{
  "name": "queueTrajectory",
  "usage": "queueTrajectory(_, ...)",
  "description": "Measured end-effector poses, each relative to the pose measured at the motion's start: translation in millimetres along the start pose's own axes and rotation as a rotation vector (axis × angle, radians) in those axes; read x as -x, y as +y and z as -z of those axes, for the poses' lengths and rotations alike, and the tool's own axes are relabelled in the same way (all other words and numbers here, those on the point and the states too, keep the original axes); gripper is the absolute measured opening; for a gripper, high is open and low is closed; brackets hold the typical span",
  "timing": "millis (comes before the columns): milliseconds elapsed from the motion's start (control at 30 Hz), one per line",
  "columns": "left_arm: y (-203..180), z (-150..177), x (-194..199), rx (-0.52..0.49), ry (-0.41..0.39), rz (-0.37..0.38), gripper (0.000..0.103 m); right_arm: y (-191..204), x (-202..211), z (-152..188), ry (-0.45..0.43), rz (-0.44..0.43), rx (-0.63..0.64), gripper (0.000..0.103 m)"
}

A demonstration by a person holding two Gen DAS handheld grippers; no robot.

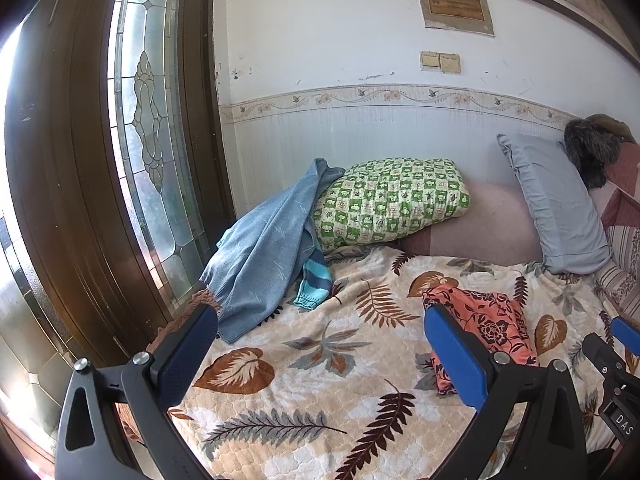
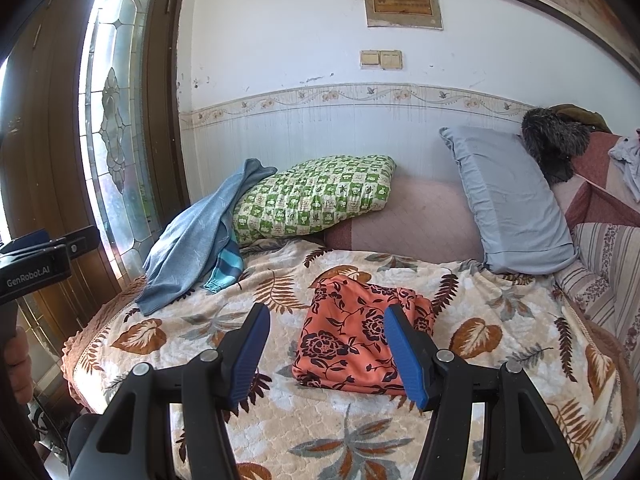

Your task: Fold small clothes

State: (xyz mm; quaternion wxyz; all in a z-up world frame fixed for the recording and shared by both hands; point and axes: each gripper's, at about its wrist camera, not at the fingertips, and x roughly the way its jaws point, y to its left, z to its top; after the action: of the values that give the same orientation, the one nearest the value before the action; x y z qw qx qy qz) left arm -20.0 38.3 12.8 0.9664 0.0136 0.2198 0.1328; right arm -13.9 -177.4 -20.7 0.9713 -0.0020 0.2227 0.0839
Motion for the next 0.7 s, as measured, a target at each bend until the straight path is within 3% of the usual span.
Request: queueTrajectory(700, 6.0, 0.6, 1.5, 0.006, -0.013, 0.001, 0.103, -1.7, 2.7, 2.0, -0.017, 0.011, -0.007, 0.063)
